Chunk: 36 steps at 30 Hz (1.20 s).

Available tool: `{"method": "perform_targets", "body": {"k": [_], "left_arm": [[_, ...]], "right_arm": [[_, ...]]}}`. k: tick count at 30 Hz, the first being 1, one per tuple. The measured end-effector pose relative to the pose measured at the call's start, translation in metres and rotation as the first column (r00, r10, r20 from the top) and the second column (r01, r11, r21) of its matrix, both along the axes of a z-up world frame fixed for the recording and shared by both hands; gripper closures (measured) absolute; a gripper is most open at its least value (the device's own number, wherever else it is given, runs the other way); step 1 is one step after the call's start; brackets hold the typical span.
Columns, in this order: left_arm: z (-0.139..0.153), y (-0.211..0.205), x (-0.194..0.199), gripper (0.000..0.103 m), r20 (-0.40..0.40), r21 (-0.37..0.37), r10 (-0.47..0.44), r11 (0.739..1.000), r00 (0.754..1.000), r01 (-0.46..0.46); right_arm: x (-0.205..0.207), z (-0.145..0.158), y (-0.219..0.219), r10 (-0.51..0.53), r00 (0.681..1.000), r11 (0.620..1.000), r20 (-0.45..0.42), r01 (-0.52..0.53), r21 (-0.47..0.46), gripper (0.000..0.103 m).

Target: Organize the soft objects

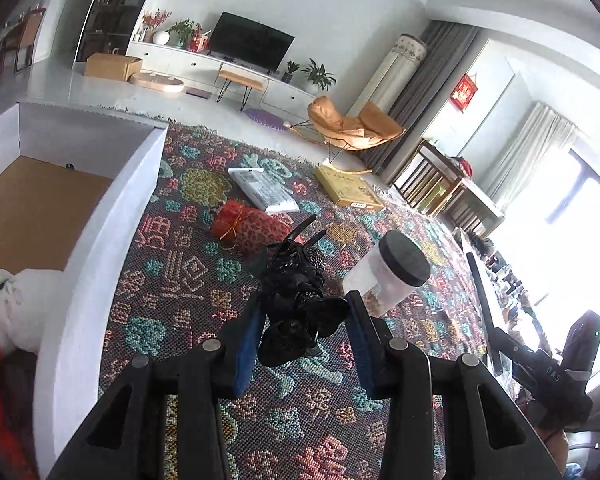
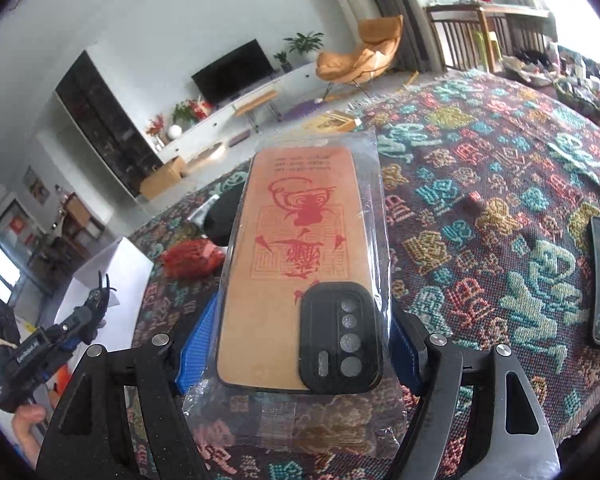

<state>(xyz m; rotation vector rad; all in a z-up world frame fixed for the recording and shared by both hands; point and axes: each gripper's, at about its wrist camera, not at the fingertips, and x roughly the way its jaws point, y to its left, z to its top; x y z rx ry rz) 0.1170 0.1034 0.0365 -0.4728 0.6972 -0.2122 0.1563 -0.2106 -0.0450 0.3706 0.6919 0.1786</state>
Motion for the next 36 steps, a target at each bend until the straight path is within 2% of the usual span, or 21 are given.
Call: {"method": "perform_targets", "body": {"k": [4, 8, 11, 14, 16, 17, 18, 20, 22, 25, 26, 28, 30, 33, 36], "left_arm": [[0.03, 0.035, -0.03, 0.063, 0.037, 0.011, 0.027, 1.0, 0.999, -0.028], [0.049, 0.086, -0.063, 0.063, 0.047, 0.1, 0.109, 0.988, 0.993, -0.114], [0.048, 0.125, -0.085, 0.062, 0.035, 0.2, 0.196, 0.959, 0.98, -0.199], [0.032, 0.158, -0.1, 0.061, -0.012, 0.299, 0.301, 0.911, 0.954, -0.284], [0.016, 0.177, -0.105, 0.037, -0.067, 0.361, 0.391, 0.867, 0.918, -0.343], [0.01, 0.186, -0.108, 0.007, -0.083, 0.385, 0.436, 0.844, 0.896, -0.374], [0.006, 0.192, -0.117, 0.0, -0.075, 0.402, 0.48, 0.817, 0.874, -0.414], [0.001, 0.203, -0.127, 0.0, -0.053, 0.431, 0.542, 0.77, 0.839, -0.47], [-0.001, 0.209, -0.133, 0.0, -0.045, 0.426, 0.557, 0.761, 0.829, -0.489], [-0.001, 0.207, -0.133, 0.0, -0.027, 0.403, 0.561, 0.764, 0.827, -0.505], [0.0, 0.201, -0.13, 0.0, -0.025, 0.394, 0.547, 0.775, 0.837, -0.495], [0.007, 0.18, -0.125, 0.0, -0.013, 0.384, 0.5, 0.802, 0.866, -0.458], [0.013, 0.156, -0.111, 0.0, 0.001, 0.397, 0.438, 0.825, 0.899, -0.402], [0.019, 0.114, -0.09, 0.0, 0.013, 0.424, 0.334, 0.852, 0.942, -0.308], [0.023, 0.078, -0.075, 0.0, 0.024, 0.451, 0.264, 0.858, 0.964, -0.247]], "right_arm": [[-0.012, 0.034, 0.039, 0.089, 0.994, 0.996, 0.068, -0.088, -0.021, 0.026], [-0.017, 0.06, 0.109, 0.251, 0.962, 0.968, 0.109, -0.246, -0.054, 0.026], [-0.014, 0.07, 0.181, 0.395, 0.912, 0.919, 0.112, -0.39, -0.064, 0.026], [-0.016, 0.073, 0.259, 0.538, 0.835, 0.843, 0.114, -0.533, -0.074, 0.025], [-0.015, 0.066, 0.31, 0.63, 0.769, 0.776, 0.108, -0.627, -0.059, 0.023], [-0.011, 0.057, 0.332, 0.67, 0.738, 0.742, 0.079, -0.67, -0.027, 0.021], [-0.004, 0.044, 0.352, 0.702, 0.712, 0.712, 0.021, -0.702, 0.014, 0.021], [0.01, 0.017, 0.373, 0.725, 0.681, 0.688, -0.097, -0.719, 0.093, 0.021], [0.016, 0.001, 0.361, 0.716, 0.692, 0.697, -0.097, -0.7, 0.154, 0.021], [0.018, -0.009, 0.325, 0.674, 0.736, 0.735, -0.063, -0.659, 0.158, 0.021], [0.021, -0.011, 0.309, 0.65, 0.758, 0.756, -0.053, -0.638, 0.146, 0.021], [0.025, -0.015, 0.274, 0.579, 0.815, 0.815, -0.035, -0.577, 0.062, 0.021], [0.027, -0.029, 0.236, 0.471, 0.882, 0.877, -0.03, -0.471, -0.097, 0.021], [0.034, -0.065, 0.178, 0.299, 0.95, 0.909, -0.086, -0.312, -0.275, 0.021], [0.036, -0.09, 0.12, 0.145, 0.981, 0.921, -0.132, -0.183, -0.344, 0.021]]}}
